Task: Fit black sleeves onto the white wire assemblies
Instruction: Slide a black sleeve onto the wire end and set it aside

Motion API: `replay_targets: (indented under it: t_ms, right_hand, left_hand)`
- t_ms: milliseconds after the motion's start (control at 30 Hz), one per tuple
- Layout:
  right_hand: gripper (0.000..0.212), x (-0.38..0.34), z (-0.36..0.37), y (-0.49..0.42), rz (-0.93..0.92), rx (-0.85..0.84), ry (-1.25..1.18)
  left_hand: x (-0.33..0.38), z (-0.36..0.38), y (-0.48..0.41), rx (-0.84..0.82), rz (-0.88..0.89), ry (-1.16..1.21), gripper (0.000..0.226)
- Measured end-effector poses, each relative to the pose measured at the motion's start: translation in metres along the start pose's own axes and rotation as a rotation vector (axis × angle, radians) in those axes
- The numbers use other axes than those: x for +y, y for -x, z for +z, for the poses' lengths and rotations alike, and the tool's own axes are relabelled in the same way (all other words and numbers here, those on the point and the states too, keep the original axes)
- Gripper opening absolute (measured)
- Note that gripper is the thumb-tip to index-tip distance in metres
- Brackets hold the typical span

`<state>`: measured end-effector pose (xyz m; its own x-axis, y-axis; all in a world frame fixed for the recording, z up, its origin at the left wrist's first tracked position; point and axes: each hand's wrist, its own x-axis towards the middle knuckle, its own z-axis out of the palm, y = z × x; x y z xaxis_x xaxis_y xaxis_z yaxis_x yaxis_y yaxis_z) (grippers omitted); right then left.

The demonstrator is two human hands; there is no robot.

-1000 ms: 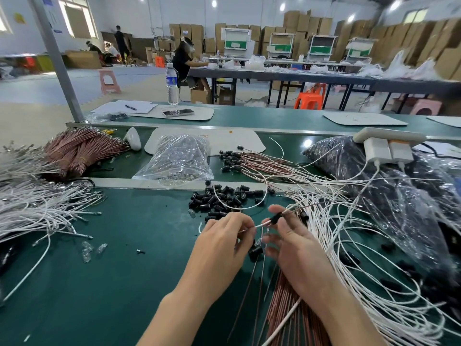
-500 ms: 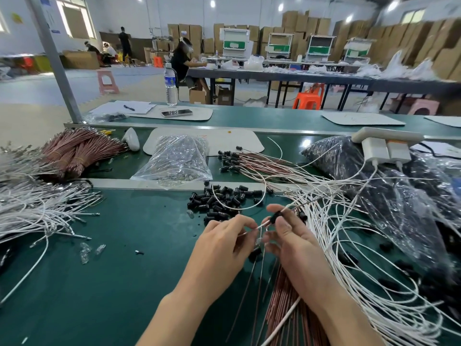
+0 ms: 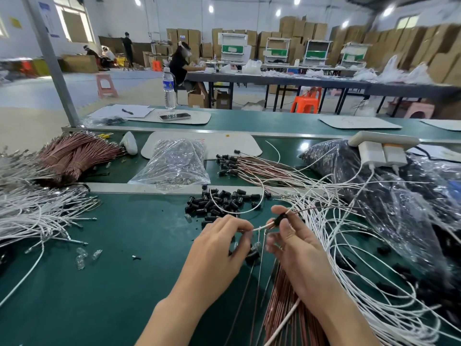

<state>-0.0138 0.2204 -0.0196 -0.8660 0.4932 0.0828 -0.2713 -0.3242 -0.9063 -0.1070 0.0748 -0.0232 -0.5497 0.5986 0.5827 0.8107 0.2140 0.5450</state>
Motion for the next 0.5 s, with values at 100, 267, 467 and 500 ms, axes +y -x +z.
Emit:
replay_targets:
  t_ms: [100, 267, 467, 500]
  right_hand:
    - [0.027, 0.0025, 0.0002, 0.0022, -0.032, -0.029, 0.131]
    - [0.029, 0.0054, 0.0021, 0.0025, -0.047, -0.05, 0.211]
    - [0.027, 0.0045, 0.0002, -0.0007, -0.016, -0.008, 0.068]
    - [0.027, 0.0047, 0.0007, -0.0001, -0.011, -0.012, 0.072]
  left_hand:
    - [-0.0015, 0.0012, 0.0005, -0.019, 0.005, 0.037, 0.016]
    - [0.0029, 0.0058, 0.0, 0.017, -0.026, 0.135, 0.024]
    - [-0.0009, 0.0069, -0.0004, 0.07, -0.111, 0.286, 0.034]
    - [-0.0014, 0.0067, -0.0002, 0.07, -0.122, 0.31, 0.034]
